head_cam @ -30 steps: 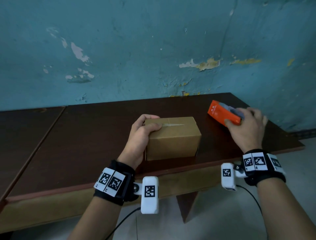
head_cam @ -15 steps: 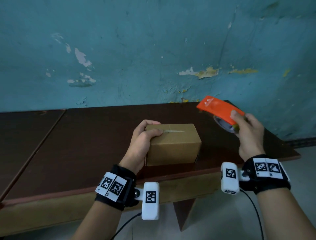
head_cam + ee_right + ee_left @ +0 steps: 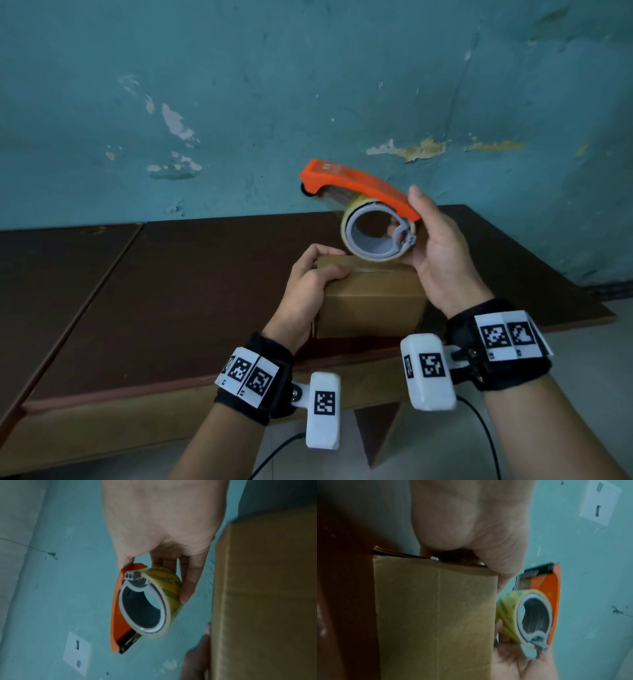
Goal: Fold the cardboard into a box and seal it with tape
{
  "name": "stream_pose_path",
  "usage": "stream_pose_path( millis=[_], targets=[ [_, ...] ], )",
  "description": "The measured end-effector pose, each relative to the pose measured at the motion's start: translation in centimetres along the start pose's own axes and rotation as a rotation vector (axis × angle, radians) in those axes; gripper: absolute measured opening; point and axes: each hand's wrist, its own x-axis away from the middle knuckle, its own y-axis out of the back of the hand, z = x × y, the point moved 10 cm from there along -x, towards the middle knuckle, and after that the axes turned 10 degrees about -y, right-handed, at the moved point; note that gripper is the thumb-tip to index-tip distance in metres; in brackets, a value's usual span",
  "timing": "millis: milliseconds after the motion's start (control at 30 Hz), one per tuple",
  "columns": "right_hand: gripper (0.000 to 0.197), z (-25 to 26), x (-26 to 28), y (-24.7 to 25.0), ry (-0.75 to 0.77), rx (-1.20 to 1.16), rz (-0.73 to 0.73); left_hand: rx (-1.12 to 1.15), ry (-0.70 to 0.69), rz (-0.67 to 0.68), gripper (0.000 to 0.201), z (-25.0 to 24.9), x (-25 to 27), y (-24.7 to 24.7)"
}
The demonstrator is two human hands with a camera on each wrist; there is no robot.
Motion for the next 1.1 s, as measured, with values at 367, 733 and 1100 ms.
stream_pose_path(
  millis=[367,733,1100],
  targets=[
    [0.036,-0.8,0.1,-1.6,0.018,0.159,0.081,0.114,-0.003,-0.035,0.030,0.3,-0.7,1.5],
    [0.050,-0.8,0.2,-2.0,0.052,0.182,0.113,0.093,-0.121,-0.064,0.040,-3.3,-0.7,5.3],
    [0.056,-1.1,0.6,-3.4,0.064,0.313,0.199,0.145,-0.175,-0.007,0.029,-4.1,-0.2,5.8]
  ],
)
